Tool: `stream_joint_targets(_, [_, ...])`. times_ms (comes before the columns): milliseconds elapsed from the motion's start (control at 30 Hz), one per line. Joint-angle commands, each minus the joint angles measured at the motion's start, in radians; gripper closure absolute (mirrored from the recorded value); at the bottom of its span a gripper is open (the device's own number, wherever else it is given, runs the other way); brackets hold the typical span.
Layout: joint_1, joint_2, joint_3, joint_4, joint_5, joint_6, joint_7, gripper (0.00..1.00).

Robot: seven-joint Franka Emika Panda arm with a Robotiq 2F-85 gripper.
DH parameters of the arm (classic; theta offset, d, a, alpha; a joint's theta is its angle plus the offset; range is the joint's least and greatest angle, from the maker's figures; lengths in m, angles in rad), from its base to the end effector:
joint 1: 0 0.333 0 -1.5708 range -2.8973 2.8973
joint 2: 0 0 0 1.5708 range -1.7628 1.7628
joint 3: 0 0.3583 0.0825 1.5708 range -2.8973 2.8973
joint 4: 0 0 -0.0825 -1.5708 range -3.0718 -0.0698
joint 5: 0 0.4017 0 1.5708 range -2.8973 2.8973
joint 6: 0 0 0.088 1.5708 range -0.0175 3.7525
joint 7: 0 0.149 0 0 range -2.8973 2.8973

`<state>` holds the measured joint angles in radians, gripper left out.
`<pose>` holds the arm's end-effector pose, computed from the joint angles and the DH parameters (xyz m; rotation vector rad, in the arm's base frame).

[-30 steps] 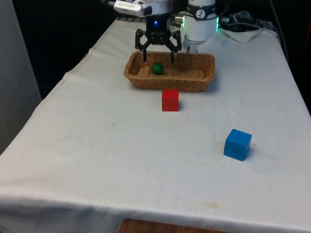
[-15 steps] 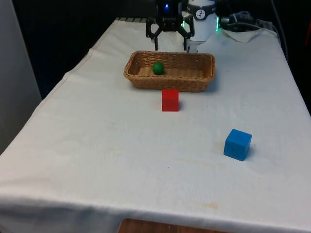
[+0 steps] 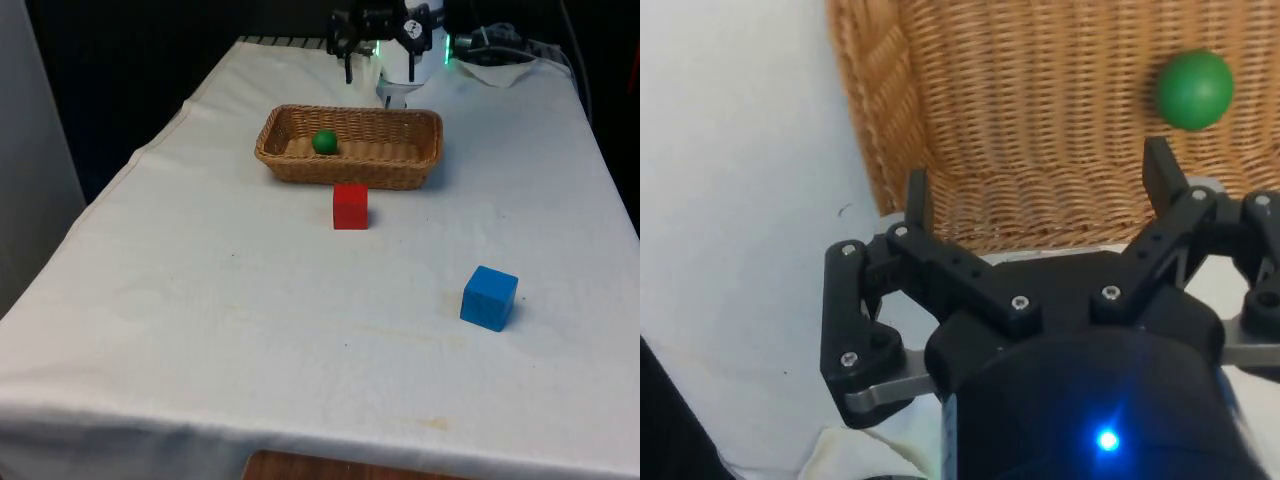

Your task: Place all non-red objects into the basket.

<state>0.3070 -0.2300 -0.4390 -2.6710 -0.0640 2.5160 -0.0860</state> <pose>0.4161 -0.0483 0.2960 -3.0881 -0.0191 -0.0957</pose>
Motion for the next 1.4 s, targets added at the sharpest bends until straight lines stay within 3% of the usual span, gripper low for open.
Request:
stream_joint_targets(0, [0.0,0.0,0.014,0.011,-0.01,-0.014,0.025,0.0])
stream_joint_targets(133, [0.001,-0.004,0.046,0.037,-0.005,-0.039,0.054,0.0])
stream_joint_targets(467, [0.002,-0.005,0.093,0.076,0.001,-0.066,0.091,0.0])
stream_joint_targets(633, [0.011,0.002,0.123,0.099,0.012,-0.082,0.121,0.0])
stream_joint_targets(667, [0.005,-0.004,0.12,0.089,0.003,-0.071,0.115,0.0])
stream_joint_targets(867, [0.018,0.024,0.149,0.129,0.029,-0.087,0.14,0.0])
stream_joint_targets(933, [0.012,0.019,0.151,0.124,0.024,-0.079,0.134,0.0])
stream_joint_targets(1067, [0.021,0.055,0.177,0.162,0.044,-0.094,0.157,0.0])
stream_joint_targets(1200, [0.024,0.082,0.199,0.192,0.052,-0.104,0.175,0.0])
stream_joint_targets(1233, [0.019,0.077,0.197,0.185,0.043,-0.095,0.171,0.0])
stream_joint_targets(1267, [0.025,0.088,0.203,0.199,0.053,-0.107,0.179,0.0])
stream_joint_targets(1367, [0.025,0.107,0.215,0.22,0.05,-0.115,0.19,0.0])
